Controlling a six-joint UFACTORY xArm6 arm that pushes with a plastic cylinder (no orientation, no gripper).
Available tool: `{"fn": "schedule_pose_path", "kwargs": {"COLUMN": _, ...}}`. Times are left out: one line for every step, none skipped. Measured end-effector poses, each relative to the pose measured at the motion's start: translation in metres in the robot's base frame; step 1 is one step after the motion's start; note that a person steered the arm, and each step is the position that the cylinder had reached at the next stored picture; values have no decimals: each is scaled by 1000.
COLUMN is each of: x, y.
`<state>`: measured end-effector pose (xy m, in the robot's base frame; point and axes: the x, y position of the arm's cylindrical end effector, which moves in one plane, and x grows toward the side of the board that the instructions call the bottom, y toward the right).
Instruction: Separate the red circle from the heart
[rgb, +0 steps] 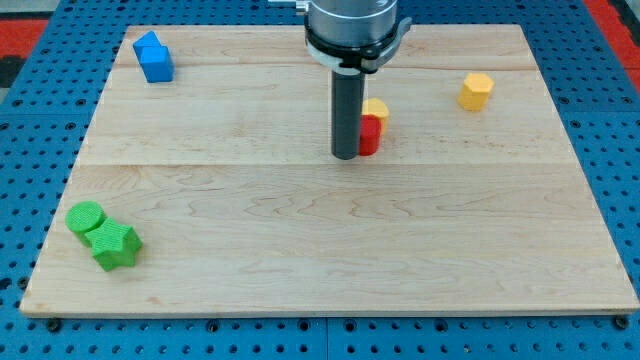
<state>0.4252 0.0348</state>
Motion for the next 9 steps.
{"fn": "schedule_pose_path", "kwargs": {"x": 30, "y": -11}}
{"fn": "schedule_pose_path", "kwargs": {"x": 33, "y": 20}}
{"fn": "schedule_pose_path", "kwargs": {"x": -9, "y": 22}}
{"fn": "schedule_pose_path", "kwargs": {"x": -25, "y": -31}}
{"fn": "schedule_pose_path", "kwargs": {"x": -40, "y": -28}}
{"fn": "schedule_pose_path", "kwargs": {"x": 8, "y": -26}}
{"fn": "schedule_pose_path", "kwargs": {"x": -2, "y": 32}}
{"fn": "schedule_pose_path", "kwargs": {"x": -40, "y": 35}}
{"fn": "schedule_pose_path", "kwargs": {"x": -85, "y": -17}}
